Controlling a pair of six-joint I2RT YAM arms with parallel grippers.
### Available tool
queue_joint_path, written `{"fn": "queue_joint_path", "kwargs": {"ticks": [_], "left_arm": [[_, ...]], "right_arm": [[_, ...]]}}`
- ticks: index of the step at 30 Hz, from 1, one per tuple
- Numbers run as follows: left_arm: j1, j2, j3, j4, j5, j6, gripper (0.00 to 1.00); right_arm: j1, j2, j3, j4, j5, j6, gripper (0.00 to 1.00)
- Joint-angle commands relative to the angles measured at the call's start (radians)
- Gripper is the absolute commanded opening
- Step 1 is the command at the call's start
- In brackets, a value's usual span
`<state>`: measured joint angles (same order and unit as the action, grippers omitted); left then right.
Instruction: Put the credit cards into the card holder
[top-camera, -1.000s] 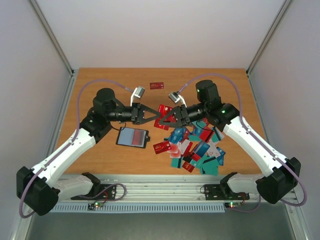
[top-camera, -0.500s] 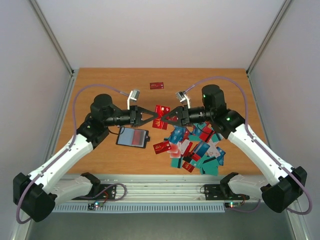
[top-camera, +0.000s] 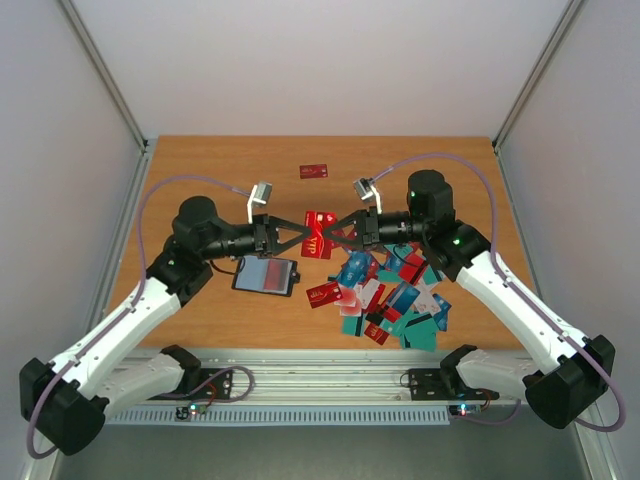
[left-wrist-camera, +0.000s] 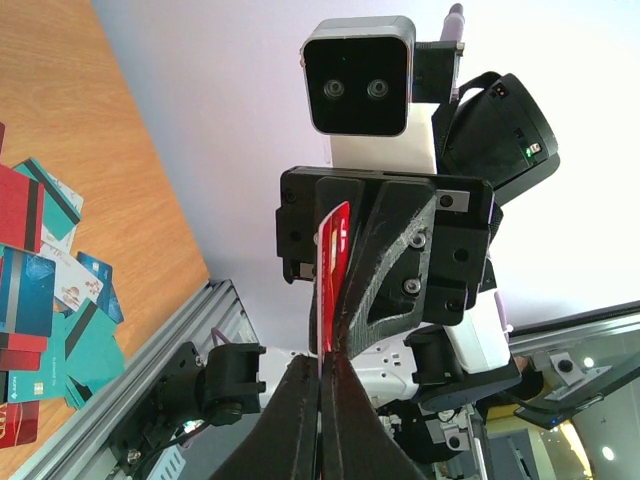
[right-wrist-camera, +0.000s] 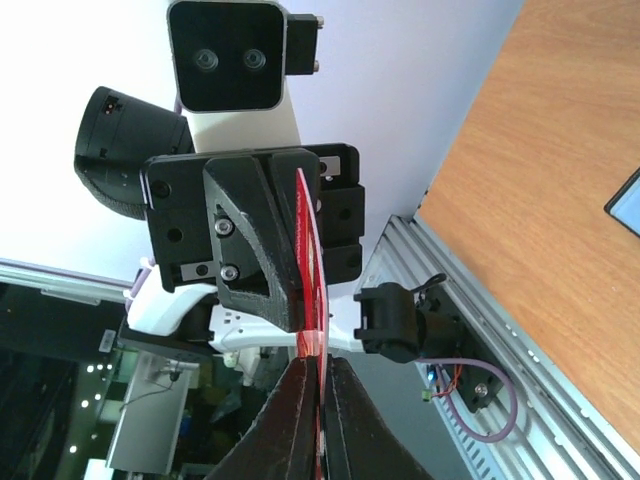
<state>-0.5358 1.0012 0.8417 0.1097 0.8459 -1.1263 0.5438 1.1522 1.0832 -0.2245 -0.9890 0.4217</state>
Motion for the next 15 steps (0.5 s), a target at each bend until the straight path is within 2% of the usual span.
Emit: {"fn": "queue_joint_path", "kwargs": {"ticks": [1,4,6,7,8,9,12,15], "left_arm": [[0.005,-0.018,-0.018,0.029,-0.02,-0.006,0.03],[0.005,-0.017,-0.022,0.008,-0.028,-0.001,0.1],[0.005,-0.028,-0.016,-0.045,-0.053,0.01,0.29],[0.005,-0.037,-0.003,-0.132,-0.08,0.044,0.38],[0.005,-0.042,0.017,-0.232,-0.122,0.087,0.41],[0.008,-0.043,0.037,-0.375,-0.166,0.123,0.43],[0.036,-0.026,0.084,-0.659,-0.298,0.253,0.43],[0.095,-0.01,0.095,-0.837,-0.375,0.329,0.36]], "right_arm": [[0.0,-0.005,0.003,0.044,-0.029,0.012,0.02],[0.0,0.002,0.012,0.008,-0.029,-0.003,0.01],[0.001,0.009,0.02,-0.04,-0.011,-0.025,0.01],[0.0,0.016,0.029,-0.077,0.007,-0.043,0.01],[0.0,0.023,0.038,-0.123,0.031,-0.06,0.01],[0.0,0.034,0.049,-0.169,0.058,-0.078,0.01],[0.001,0.071,0.051,-0.251,0.107,-0.107,0.01],[0.009,0.101,0.031,-0.245,0.129,-0.096,0.01]]}}
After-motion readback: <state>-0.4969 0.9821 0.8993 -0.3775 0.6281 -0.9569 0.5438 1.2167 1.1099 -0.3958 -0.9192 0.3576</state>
